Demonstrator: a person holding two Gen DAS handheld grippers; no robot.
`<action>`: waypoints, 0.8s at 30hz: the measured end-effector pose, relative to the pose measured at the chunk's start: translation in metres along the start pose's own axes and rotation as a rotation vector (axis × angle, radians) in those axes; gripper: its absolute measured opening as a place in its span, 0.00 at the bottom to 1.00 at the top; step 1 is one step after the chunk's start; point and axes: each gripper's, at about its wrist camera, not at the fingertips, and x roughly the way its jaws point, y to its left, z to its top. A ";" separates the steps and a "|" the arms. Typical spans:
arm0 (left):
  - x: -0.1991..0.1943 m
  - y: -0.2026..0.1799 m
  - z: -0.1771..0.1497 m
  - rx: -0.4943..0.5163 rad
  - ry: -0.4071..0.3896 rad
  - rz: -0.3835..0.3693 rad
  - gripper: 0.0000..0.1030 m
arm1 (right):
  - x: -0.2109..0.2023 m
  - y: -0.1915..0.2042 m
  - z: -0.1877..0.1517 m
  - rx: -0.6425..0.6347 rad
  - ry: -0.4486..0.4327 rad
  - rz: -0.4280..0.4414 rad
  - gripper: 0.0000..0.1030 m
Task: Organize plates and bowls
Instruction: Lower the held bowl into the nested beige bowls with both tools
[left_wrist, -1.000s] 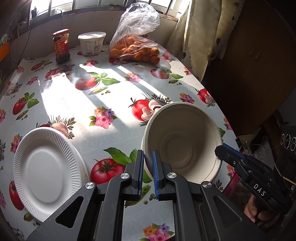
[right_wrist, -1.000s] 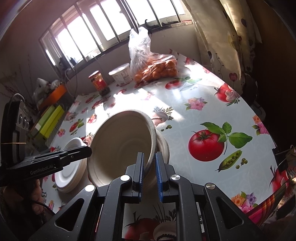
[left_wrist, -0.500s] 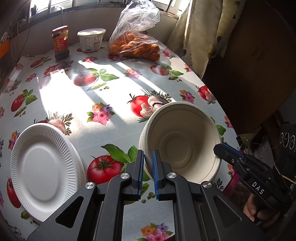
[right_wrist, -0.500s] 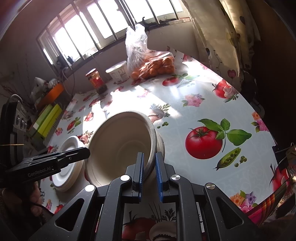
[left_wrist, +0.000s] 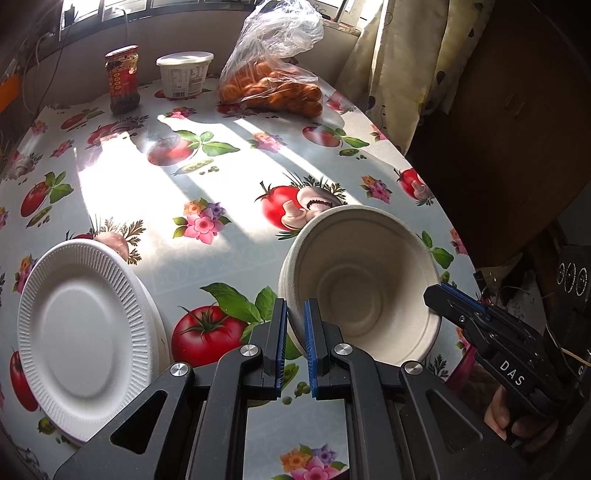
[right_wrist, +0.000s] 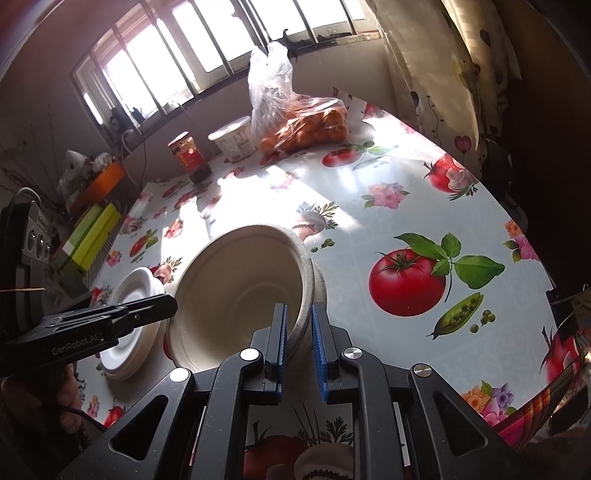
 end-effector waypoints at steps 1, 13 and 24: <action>0.000 0.000 0.000 0.000 0.000 0.000 0.09 | 0.000 0.000 0.000 0.000 0.001 -0.001 0.14; 0.003 0.000 0.000 -0.008 0.006 -0.004 0.09 | 0.004 -0.003 -0.001 0.011 0.008 -0.006 0.15; 0.004 0.002 0.000 -0.020 -0.003 -0.020 0.11 | 0.004 -0.003 0.000 0.014 0.009 -0.008 0.15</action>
